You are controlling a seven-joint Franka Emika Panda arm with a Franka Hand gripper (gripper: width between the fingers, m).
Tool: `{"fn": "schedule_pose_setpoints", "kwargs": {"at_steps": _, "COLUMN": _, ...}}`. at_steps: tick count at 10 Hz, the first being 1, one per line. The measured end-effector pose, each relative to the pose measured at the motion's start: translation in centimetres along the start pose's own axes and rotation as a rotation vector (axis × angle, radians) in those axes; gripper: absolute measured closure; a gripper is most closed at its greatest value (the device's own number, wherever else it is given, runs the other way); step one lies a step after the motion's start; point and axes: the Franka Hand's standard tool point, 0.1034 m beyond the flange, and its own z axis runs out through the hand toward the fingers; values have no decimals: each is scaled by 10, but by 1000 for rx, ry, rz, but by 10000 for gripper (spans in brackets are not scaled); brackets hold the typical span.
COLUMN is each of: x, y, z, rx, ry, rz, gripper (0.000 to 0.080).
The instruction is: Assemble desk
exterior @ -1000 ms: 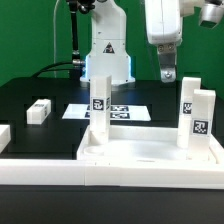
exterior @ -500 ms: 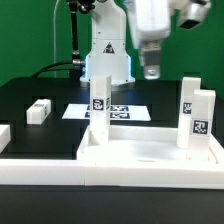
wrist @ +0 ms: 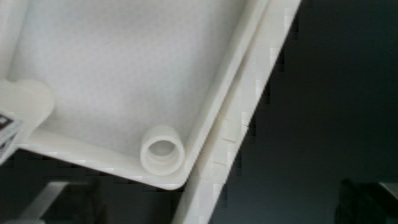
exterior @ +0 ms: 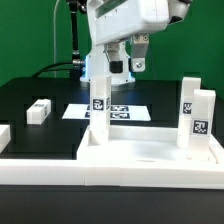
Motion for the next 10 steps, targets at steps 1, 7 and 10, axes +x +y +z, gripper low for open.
{"fn": "schedule_pose_setpoints", "kwargs": {"at_steps": 1, "x": 0, "y": 0, "z": 0, "rx": 0, "ry": 0, "rz": -77, "gripper": 150}}
{"fn": "schedule_pose_setpoints", "kwargs": {"at_steps": 7, "x": 84, "y": 108, "z": 6, "rx": -61, "ry": 15, "rz": -803, "gripper": 150}}
{"fn": "schedule_pose_setpoints", "kwargs": {"at_steps": 10, "x": 94, "y": 118, "z": 6, "rx": -86, "ry": 5, "rz": -1029, "gripper": 150}}
